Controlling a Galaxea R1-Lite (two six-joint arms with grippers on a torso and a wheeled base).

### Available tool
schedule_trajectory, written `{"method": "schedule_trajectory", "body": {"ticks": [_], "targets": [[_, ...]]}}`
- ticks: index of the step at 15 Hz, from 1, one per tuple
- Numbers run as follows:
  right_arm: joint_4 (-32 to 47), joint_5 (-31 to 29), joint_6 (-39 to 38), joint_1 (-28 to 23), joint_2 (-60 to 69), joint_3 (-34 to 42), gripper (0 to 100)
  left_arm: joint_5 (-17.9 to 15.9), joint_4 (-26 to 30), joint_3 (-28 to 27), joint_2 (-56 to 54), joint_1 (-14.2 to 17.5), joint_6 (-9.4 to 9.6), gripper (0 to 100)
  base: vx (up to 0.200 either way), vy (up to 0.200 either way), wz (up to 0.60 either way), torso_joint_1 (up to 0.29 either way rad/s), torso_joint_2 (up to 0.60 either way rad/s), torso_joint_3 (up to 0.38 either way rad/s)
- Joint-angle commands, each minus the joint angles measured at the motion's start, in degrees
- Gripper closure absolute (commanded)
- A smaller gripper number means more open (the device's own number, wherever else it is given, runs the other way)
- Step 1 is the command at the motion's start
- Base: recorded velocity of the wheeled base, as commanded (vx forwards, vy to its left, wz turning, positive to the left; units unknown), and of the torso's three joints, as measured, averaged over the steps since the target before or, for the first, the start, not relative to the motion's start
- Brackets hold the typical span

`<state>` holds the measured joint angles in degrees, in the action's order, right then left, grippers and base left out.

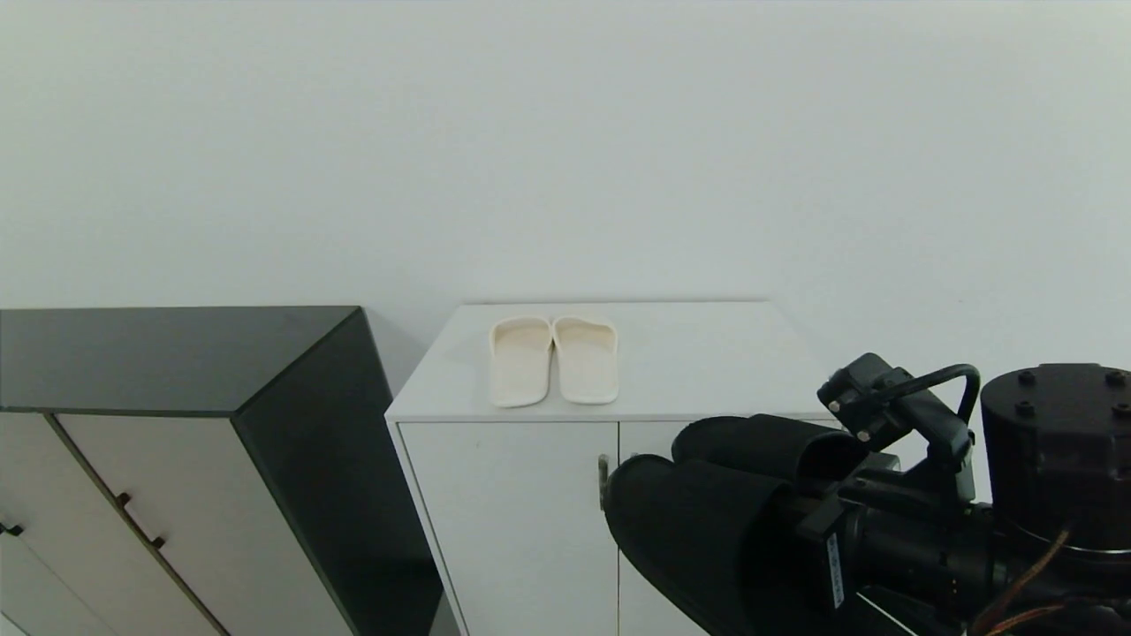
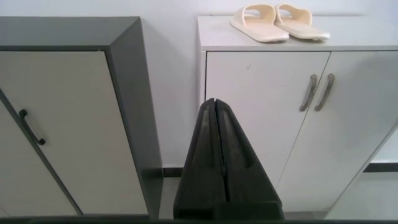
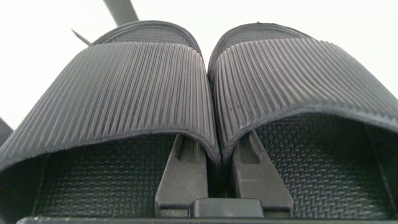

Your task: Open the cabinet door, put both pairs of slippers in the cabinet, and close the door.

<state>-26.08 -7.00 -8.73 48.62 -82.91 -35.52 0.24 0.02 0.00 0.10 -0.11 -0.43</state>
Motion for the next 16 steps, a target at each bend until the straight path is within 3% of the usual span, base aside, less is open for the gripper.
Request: {"method": "schedule_trajectory", "body": {"ticks": [1, 16], "targets": [[-0.1, 0.0, 0.1, 0.1, -0.1, 0.4, 100, 0.0, 0.0, 0.0, 0.0, 0.0, -0.01, 100, 0.000, 0.000, 0.00, 0.000, 0.00, 0.000], [-0.1, 0.0, 0.3, 0.1, -0.6, 0.5, 100, 0.0, 0.0, 0.0, 0.0, 0.0, -0.01, 100, 0.000, 0.000, 0.00, 0.000, 0.00, 0.000]]}}
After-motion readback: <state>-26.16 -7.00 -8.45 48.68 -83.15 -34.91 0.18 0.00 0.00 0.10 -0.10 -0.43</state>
